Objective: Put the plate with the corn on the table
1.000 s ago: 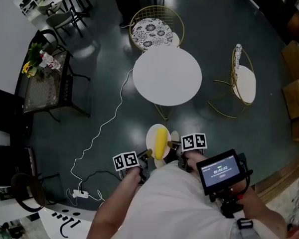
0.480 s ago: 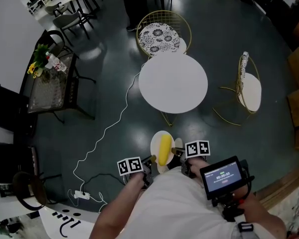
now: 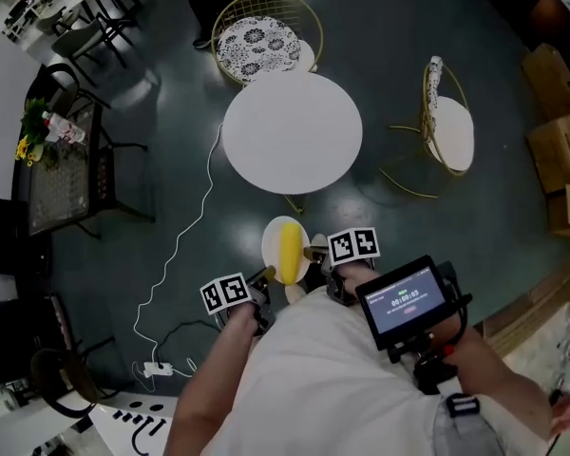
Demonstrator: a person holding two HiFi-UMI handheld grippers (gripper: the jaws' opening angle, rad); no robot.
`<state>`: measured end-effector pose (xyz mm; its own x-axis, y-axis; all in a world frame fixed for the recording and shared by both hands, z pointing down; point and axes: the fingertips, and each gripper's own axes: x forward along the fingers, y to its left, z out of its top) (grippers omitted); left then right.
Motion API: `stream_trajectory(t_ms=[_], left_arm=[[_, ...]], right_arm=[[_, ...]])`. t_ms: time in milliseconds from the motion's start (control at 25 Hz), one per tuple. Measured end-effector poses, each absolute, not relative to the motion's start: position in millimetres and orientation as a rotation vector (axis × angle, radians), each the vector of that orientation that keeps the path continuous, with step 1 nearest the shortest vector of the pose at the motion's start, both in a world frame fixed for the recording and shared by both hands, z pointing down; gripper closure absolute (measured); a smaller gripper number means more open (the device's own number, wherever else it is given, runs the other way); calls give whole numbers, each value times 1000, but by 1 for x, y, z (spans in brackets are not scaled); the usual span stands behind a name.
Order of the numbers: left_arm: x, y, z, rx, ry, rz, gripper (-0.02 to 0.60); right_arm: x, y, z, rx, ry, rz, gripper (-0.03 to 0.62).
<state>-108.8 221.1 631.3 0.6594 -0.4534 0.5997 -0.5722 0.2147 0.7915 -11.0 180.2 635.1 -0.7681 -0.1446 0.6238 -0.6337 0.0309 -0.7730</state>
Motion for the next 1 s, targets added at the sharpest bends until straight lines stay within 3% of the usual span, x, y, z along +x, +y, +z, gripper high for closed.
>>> stream_trajectory(t_ms=[1000], left_arm=[[-72,102,623,1436,-888,134,552]], right_arm=[[28,68,625,858,-1945,1809,557]])
